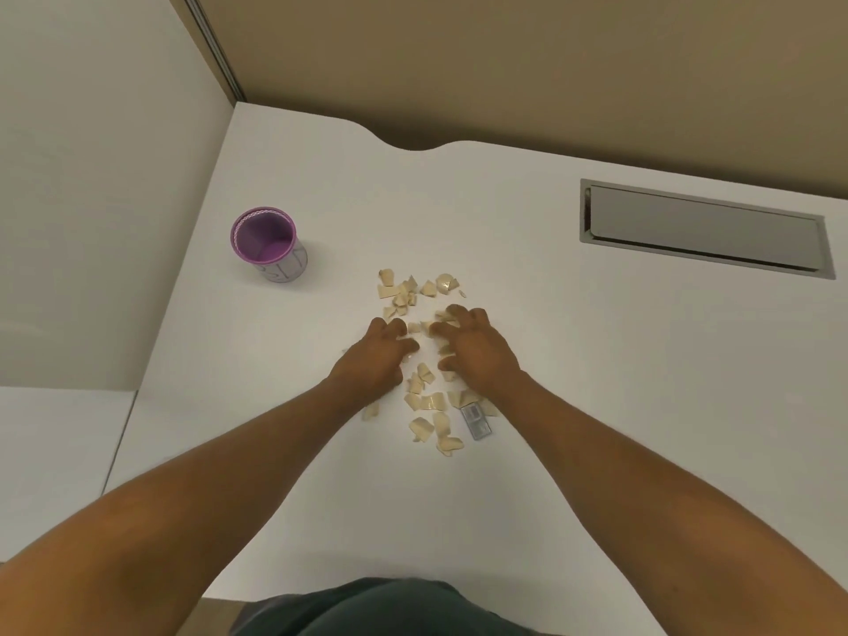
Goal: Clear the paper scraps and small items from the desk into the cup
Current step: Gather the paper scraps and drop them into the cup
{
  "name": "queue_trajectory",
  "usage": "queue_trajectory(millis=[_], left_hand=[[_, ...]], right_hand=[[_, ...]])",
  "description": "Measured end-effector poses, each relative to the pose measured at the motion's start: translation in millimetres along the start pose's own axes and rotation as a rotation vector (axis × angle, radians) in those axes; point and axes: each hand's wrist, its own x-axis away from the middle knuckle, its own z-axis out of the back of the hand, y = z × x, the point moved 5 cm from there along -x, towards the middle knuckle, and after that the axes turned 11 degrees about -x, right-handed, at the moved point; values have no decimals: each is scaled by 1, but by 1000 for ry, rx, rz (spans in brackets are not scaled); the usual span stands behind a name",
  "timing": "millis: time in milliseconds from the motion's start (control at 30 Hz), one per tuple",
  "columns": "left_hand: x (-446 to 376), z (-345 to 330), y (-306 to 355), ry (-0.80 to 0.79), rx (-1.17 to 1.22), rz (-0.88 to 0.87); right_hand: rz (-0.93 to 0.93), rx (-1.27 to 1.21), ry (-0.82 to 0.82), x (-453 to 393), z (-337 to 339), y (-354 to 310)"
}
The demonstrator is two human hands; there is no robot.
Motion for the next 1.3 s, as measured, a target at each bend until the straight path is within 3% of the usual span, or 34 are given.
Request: queue_trajectory(millis=[200, 367, 633, 767, 967, 1100, 1300], left_hand=[[-4, 0, -7, 93, 238, 142], [7, -3, -23, 178, 481, 294], [35, 15, -48, 339, 800, 494], [52, 52, -79, 455, 940, 590], [48, 129, -162, 648, 745, 763], [16, 142, -196, 497, 552, 837], [-10, 141, -197, 320, 310, 755]], right_hand=[[-8, 5, 73, 10, -14, -16], [-50, -142, 143, 9, -10, -16], [-276, -652, 323, 3, 9, -16], [-353, -896, 287, -3, 9, -22], [-375, -938, 241, -4, -3, -33], [-372, -963, 229, 0, -9, -39], [-377, -963, 220, 3, -8, -46]])
